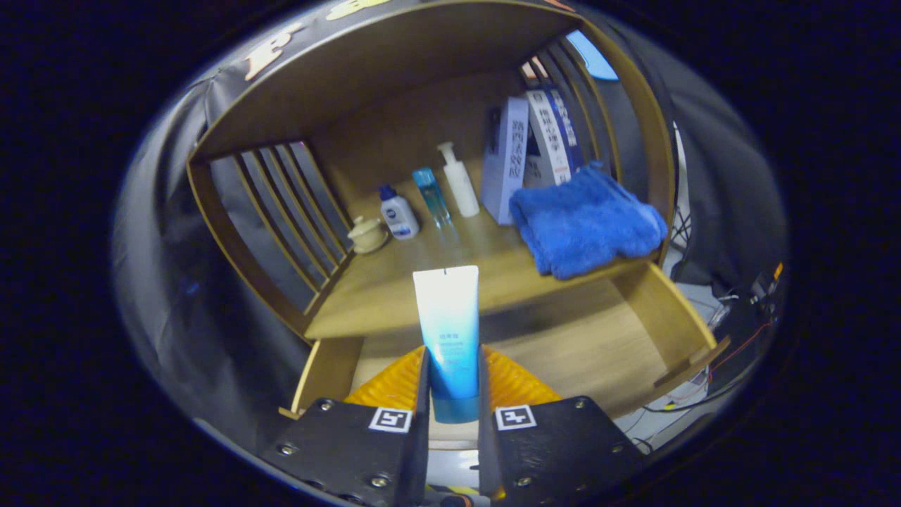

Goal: Pull open the drawer, take out the items inside it, and place them on the countertop above the cabinet.

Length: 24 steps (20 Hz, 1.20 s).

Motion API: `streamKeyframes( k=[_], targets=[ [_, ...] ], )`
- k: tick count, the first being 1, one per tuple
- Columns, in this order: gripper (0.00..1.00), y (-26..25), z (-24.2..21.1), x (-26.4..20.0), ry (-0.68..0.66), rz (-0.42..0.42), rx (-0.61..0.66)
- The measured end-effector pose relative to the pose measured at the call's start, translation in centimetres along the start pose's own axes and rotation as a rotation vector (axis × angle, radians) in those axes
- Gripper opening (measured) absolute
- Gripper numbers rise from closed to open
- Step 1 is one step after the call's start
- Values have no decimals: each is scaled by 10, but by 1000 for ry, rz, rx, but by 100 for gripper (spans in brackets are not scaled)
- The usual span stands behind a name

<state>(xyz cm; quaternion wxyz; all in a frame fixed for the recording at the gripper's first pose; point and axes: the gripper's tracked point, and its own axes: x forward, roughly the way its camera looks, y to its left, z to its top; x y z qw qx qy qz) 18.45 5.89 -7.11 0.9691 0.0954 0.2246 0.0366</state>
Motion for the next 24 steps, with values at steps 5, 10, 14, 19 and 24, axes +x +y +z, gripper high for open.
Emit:
streamKeyframes(
  k=[5,10,14,19,24],
  targets=[
    [29,23,52,-6,-147,17,-71],
    [29,31,83,23,-243,21,-67],
    [29,27,81,62,-256,26,-83],
    [28,1,63,111,-212,-23,-60],
    [29,0,50,138,-166,-24,-56]
  ],
)
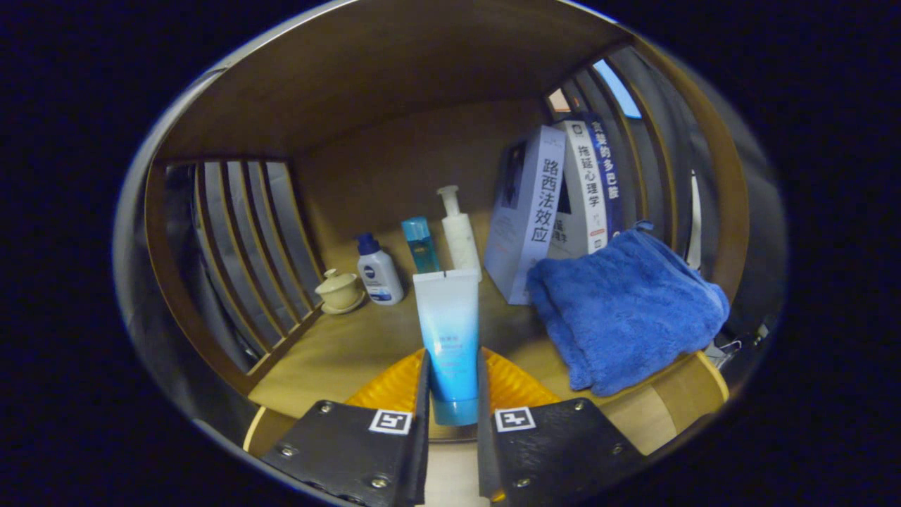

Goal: Pull open the drawer, take out the items inside it, and place them on the countertop above the cabinet.

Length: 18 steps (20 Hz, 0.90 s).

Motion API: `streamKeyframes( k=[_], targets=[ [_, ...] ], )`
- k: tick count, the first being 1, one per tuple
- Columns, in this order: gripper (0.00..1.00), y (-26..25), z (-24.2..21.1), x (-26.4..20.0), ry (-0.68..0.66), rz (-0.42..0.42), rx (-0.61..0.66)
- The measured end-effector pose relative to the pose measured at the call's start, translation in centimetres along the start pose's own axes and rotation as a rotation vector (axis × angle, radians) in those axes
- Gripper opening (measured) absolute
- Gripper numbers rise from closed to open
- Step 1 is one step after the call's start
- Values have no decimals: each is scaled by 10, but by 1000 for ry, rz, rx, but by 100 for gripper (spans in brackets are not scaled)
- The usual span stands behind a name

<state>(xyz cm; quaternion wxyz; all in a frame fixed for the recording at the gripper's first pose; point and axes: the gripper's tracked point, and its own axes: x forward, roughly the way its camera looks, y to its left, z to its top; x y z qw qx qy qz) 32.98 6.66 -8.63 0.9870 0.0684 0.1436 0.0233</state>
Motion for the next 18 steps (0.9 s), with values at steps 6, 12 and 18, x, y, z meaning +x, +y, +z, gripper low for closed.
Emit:
streamKeyframes(
  k=[6,12,18],
  targets=[
    [33,24,-18,23,65,-16,-64],
    [78,39,-12,-3,38,-31,-104],
    [98,49,-15,-75,-46,-25,-117]
  ],
)
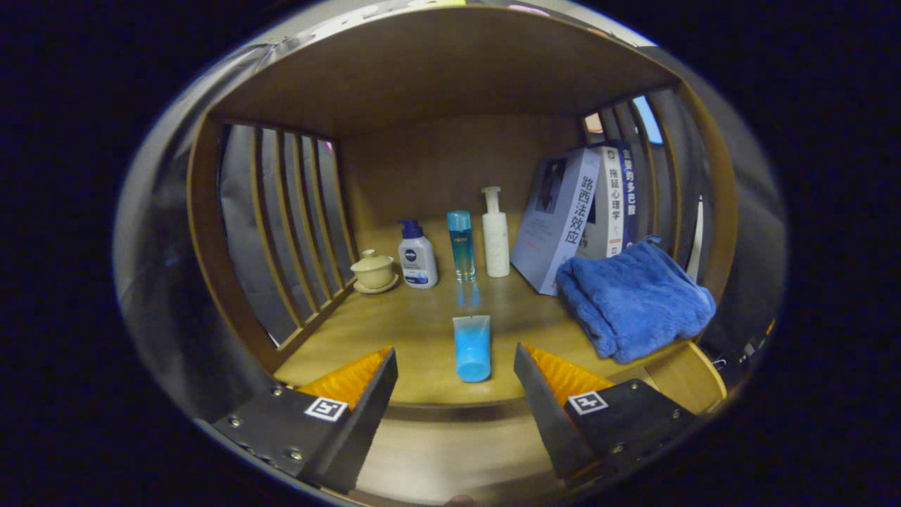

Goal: Pull open the drawer, take out the items inside it, and place them on the countertop above the cabinet.

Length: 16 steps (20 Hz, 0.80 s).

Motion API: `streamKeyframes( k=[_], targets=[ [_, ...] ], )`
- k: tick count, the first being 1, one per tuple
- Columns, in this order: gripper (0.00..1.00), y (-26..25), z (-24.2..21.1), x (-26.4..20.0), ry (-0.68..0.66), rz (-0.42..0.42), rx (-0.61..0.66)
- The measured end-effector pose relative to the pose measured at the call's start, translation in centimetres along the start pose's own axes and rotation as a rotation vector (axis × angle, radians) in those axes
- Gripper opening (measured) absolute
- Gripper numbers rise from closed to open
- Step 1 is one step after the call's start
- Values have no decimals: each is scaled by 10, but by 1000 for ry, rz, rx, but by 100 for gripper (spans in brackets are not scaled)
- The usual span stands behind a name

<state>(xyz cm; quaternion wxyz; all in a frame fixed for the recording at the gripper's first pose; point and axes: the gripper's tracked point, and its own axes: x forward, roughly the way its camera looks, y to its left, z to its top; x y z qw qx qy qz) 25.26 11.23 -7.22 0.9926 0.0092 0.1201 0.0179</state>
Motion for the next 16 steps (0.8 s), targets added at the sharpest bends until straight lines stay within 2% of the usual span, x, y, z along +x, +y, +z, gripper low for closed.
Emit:
streamKeyframes(
  k=[9,16],
  targets=[
    [98,-24,-41,-117,-118,-37,-42],
    [98,-68,-79,-167,-206,-93,-75]
  ],
)
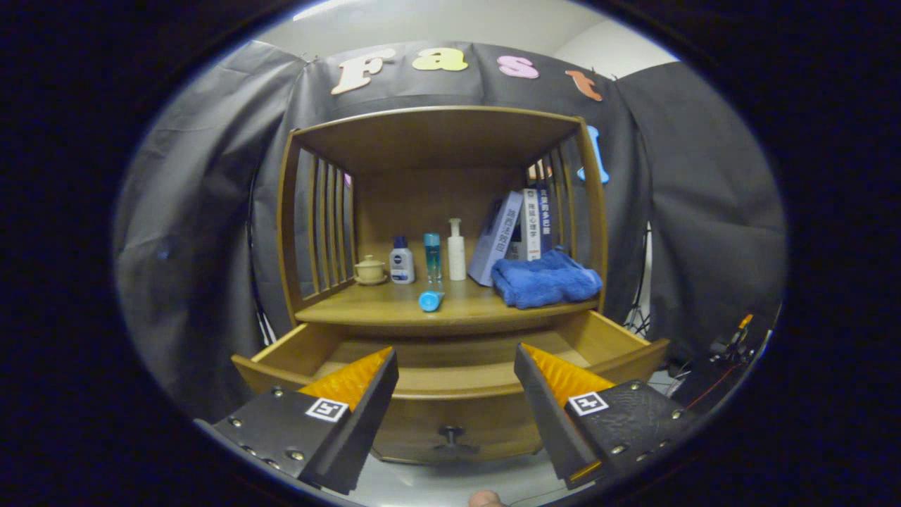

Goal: Pull open the drawer, take out the items inside it, and place them on the countertop above the cabinet.

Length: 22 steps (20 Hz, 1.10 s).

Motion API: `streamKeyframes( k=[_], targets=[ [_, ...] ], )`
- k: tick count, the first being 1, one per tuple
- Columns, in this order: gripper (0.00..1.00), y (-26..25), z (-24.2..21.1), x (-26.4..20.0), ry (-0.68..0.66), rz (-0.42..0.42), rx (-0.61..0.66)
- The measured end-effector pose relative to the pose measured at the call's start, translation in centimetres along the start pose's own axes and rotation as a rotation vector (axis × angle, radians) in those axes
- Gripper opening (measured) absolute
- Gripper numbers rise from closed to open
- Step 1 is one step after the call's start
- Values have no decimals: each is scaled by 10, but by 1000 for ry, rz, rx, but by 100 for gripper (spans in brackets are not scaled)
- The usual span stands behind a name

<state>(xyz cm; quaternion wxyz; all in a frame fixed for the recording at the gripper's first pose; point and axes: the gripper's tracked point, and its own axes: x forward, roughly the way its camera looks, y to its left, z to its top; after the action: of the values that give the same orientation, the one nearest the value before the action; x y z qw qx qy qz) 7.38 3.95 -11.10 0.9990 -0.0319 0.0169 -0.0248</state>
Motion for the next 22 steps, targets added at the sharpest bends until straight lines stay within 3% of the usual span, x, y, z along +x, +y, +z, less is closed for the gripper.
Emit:
streamKeyframes(
  k=[2,5,10,13,15,22],
  targets=[
    [98,-8,-16,-7,23,-2,1],
    [100,-16,-22,-3,35,8,111],
    [100,-18,-40,5,39,23,61],
    [99,-6,-84,11,168,40,18],
    [100,7,-97,22,138,74,37],
    [99,6,-103,30,76,39,2]
  ],
)
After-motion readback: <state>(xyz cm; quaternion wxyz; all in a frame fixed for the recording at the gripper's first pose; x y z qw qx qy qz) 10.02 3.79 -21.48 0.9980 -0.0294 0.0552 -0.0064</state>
